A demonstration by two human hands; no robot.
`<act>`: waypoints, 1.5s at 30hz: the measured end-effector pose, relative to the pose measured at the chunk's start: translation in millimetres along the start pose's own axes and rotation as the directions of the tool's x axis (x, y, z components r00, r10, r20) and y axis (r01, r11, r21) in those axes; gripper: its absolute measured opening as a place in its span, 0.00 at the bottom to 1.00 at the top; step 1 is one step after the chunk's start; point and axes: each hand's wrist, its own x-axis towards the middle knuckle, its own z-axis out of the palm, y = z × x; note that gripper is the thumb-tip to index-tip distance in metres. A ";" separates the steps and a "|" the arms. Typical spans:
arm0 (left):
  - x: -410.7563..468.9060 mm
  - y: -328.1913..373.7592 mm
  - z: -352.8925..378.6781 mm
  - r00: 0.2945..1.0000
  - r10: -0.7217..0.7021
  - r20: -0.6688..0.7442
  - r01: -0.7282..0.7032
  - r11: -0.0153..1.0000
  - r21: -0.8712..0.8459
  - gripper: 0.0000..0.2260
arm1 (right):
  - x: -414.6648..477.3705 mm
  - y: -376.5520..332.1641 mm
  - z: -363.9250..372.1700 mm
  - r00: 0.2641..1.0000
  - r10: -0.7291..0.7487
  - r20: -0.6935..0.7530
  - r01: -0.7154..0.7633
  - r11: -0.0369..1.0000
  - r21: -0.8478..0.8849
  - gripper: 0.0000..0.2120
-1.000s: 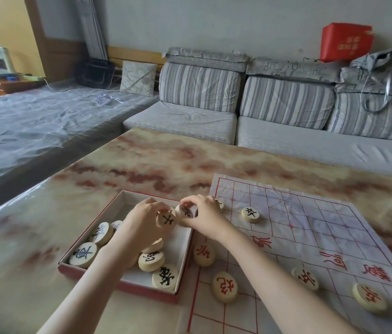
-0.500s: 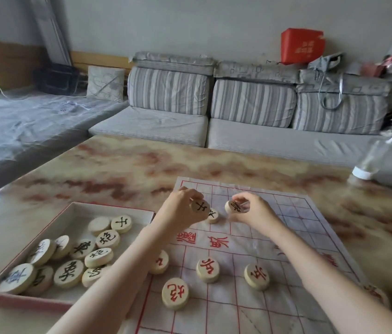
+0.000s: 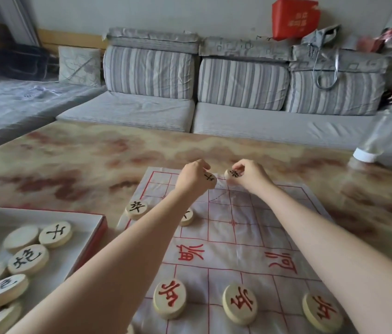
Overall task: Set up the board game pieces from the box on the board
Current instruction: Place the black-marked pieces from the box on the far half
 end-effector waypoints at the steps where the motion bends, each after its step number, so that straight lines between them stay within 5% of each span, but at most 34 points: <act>1: 3.1 -1.1 -0.1 1.000 -0.002 -0.005 0.002 1.000 -0.006 0.19 | 4.6 -1.7 3.2 1.000 -0.001 0.016 0.001 1.000 -0.002 0.19; 7: 15.6 -3.7 6.7 0.999 -0.023 -0.028 0.023 1.000 -0.012 0.18 | 16.0 4.1 18.6 0.993 0.044 0.112 -0.039 0.998 -0.047 0.24; 14: 26.9 -5.2 9.4 0.999 -0.039 -0.004 0.039 0.999 0.000 0.21 | 7.1 10.0 10.0 0.998 0.018 0.056 -0.013 0.996 -0.088 0.30; 18: 28.4 -5.5 14.5 1.000 -0.023 0.002 0.023 0.995 0.102 0.07 | -0.6 11.1 4.8 1.000 -0.026 0.003 0.026 0.998 -0.061 0.21; 23: 28.0 -11.1 14.3 0.999 -0.035 -0.038 0.039 0.993 0.108 0.25 | -12.5 5.0 1.8 0.999 -0.041 -0.009 0.041 0.999 -0.009 0.17; 28: 8.1 -16.3 -18.4 0.992 -0.009 -0.122 0.020 0.996 0.088 0.17 | -30.2 -15.1 -2.9 0.995 -0.097 -0.008 0.097 0.994 0.052 0.14; 38: -78.5 -48.5 -138.7 0.983 -0.008 -0.181 0.008 1.000 -0.002 0.10 | -99.7 -118.3 8.3 0.936 -0.258 0.238 0.224 0.961 0.161 0.14; 45: -135.6 -102.3 -212.8 0.993 -0.092 -0.074 0.107 0.964 0.244 0.11 | -145.8 -200.6 45.9 0.824 -0.370 0.430 0.298 0.927 0.226 0.15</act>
